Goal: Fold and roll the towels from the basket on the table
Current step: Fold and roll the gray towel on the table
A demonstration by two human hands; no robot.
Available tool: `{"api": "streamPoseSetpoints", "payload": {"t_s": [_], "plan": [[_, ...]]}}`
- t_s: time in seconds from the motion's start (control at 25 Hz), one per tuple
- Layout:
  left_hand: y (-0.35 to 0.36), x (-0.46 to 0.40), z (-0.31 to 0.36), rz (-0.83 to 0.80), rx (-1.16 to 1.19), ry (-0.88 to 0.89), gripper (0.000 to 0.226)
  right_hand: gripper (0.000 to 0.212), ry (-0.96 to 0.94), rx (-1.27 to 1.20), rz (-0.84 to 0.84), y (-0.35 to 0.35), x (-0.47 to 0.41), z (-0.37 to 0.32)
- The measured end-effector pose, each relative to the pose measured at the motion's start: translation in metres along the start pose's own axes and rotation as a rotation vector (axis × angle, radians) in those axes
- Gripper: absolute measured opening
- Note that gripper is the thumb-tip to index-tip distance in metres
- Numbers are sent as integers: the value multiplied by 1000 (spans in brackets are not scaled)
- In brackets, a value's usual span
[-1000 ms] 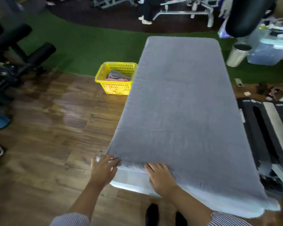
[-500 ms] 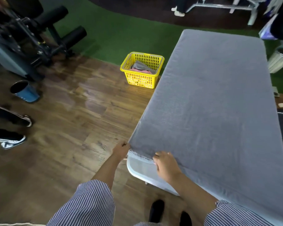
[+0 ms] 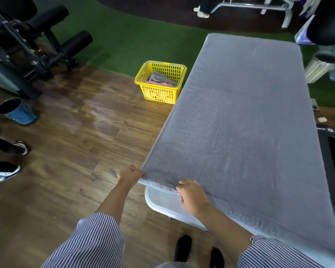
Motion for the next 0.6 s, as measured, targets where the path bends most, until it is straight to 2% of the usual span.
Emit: {"api": "streamPoseSetpoints", "payload": {"t_s": [0.08, 0.16, 0.24, 0.28, 0.36, 0.44, 0.52, 0.6], "plan": [[8, 14, 13, 88, -242, 192, 24, 40, -3, 8, 0, 5, -1, 2], [24, 38, 24, 170, -554, 595, 26, 37, -10, -34, 39, 9, 0, 6], [43, 58, 21, 106, -748, 896, 22, 30, -12, -113, 105, 8, 2, 10], [48, 59, 14, 84, -785, 953, 19, 24, -22, -147, 146, 7, 4, 11], [52, 53, 3, 113, -763, 954, 17, 12, -36, -158, 170, 10, 18, 20], [51, 47, -3, 192, -754, 961, 21, 38, -41, -73, 162, 23, 47, 39], [59, 47, -3, 252, -748, 1033, 24, 65, 21, -1, 58, 43, 102, 76], [59, 48, -5, 325, -751, 1067, 23, 72, 119, 55, 70, 57, 158, 118]]}}
Point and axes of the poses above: each hand's wrist, its own x-axis away from the middle knuckle, its own y-axis out of the palm, z = x × y, the point moved 4 cm from there along -x, towards the middle knuckle, and after that the axes turned 11 degrees about -z, right-handed, at the moved point
